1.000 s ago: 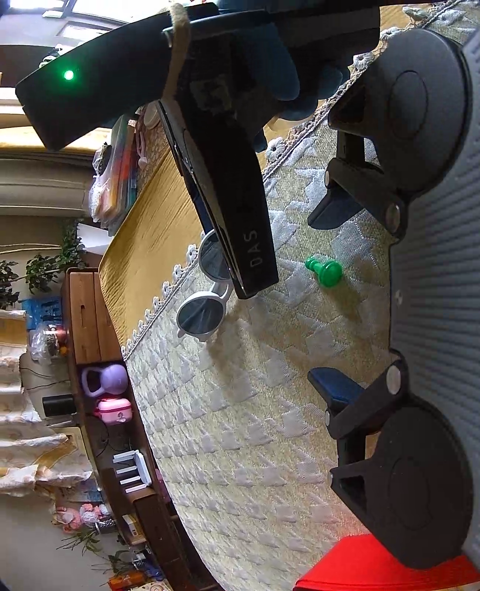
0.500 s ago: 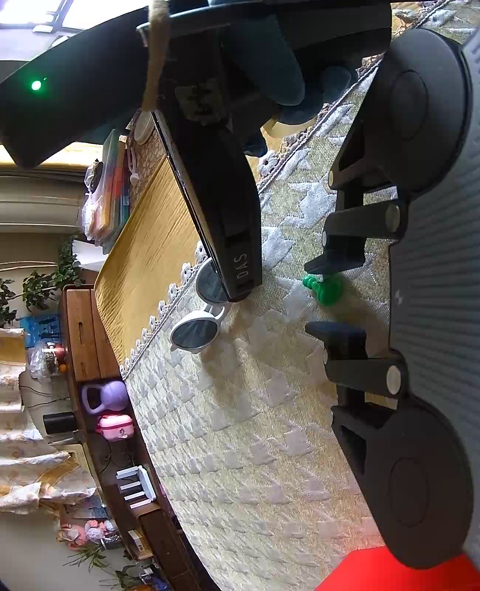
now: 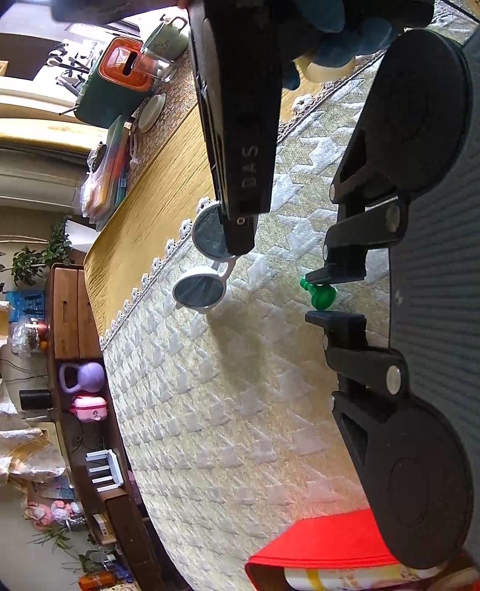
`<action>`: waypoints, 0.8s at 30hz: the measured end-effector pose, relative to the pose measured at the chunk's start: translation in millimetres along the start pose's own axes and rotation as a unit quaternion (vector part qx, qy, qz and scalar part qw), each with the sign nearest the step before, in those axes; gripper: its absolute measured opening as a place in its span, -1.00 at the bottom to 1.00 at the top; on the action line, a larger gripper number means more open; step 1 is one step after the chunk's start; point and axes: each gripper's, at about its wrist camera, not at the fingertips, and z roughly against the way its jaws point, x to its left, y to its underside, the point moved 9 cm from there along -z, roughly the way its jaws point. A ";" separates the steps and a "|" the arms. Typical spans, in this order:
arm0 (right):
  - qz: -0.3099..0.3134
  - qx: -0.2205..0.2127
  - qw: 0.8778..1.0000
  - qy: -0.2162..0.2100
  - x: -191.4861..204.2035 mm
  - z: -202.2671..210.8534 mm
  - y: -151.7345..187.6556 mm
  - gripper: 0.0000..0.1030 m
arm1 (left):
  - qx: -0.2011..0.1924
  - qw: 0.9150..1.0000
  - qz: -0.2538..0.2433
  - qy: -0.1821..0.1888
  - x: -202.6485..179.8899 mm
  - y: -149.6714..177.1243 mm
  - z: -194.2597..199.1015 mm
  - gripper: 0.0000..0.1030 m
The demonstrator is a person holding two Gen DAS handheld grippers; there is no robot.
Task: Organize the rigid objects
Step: 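Close the right tool on the sunglasses arm while the left holds the green peg, then carry the white sunglasses and green peg over the red tin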
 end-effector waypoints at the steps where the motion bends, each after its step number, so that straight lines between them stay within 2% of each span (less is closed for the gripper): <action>1: 0.000 -0.001 1.000 -0.001 4.2 5.2 1.6 -0.60 | 0.001 1.000 0.004 0.000 2.7 2.5 5.2 -0.71; 13: -0.002 -0.022 1.000 0.006 45.0 68.7 21.3 -0.60 | -0.010 0.999 0.033 -0.005 24.2 21.1 74.4 -0.71; 24: 0.005 -0.043 0.999 -0.009 105.2 106.2 23.4 -0.60 | -0.037 0.997 0.055 -0.024 51.0 26.0 136.0 -0.71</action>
